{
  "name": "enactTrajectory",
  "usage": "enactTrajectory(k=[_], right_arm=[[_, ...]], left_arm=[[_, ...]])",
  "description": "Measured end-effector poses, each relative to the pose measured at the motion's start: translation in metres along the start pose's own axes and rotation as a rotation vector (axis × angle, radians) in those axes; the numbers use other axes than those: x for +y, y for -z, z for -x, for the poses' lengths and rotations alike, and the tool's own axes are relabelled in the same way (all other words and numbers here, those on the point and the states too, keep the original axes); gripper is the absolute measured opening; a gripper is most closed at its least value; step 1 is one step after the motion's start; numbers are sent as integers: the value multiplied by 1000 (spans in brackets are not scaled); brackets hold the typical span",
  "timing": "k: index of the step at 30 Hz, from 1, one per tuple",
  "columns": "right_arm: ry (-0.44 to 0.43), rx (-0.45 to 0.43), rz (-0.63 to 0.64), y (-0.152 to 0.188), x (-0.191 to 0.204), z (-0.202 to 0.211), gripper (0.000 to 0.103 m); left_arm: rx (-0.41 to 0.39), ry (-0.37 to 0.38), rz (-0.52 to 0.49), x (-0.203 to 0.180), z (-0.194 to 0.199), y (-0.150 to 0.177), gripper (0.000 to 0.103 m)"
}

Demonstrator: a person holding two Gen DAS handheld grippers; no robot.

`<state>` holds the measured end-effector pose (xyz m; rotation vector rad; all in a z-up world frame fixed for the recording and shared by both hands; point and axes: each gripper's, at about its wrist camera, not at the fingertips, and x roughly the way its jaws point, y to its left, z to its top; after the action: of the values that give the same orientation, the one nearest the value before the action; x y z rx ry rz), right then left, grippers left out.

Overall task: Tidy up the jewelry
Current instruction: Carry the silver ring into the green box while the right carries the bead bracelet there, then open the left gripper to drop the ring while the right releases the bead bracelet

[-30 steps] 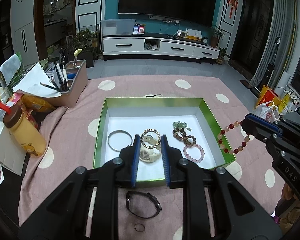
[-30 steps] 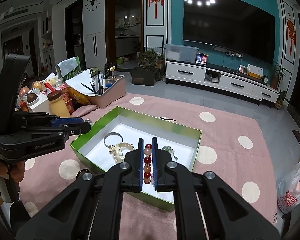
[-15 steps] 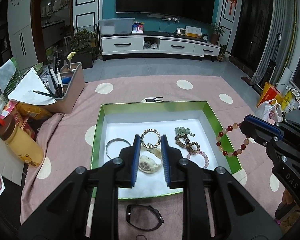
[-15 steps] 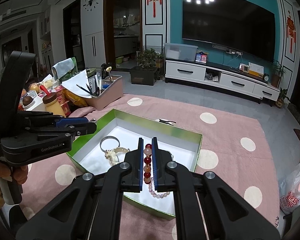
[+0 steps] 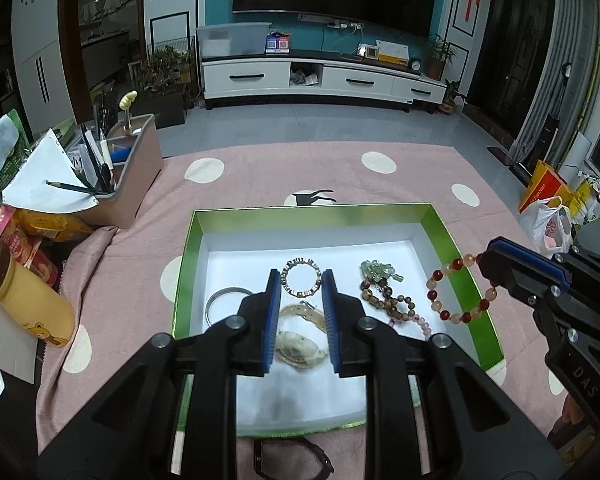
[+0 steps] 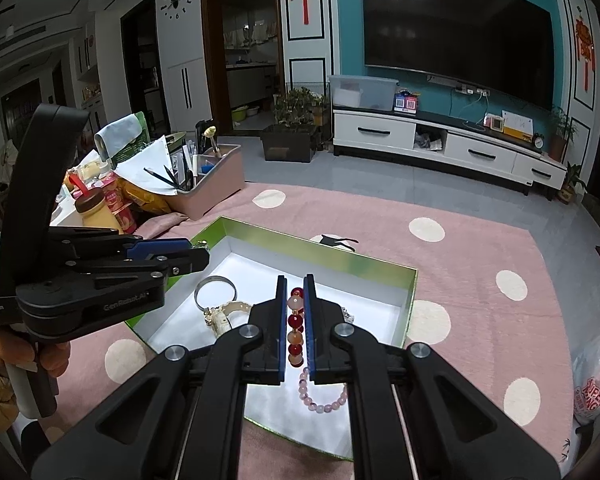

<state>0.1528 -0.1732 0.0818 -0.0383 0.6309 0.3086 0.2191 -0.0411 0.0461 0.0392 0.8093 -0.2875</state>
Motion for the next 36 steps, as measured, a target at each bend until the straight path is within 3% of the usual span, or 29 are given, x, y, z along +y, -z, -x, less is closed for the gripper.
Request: enactTrajectory(k=[32, 36], right_arm=[[-4, 166, -104, 11, -25, -92, 7], [-2, 164, -116, 12, -27, -91, 17]], left_arm=[[128, -55, 54, 19, -91, -17, 20], [129, -57, 54, 19, -92, -17, 27]])
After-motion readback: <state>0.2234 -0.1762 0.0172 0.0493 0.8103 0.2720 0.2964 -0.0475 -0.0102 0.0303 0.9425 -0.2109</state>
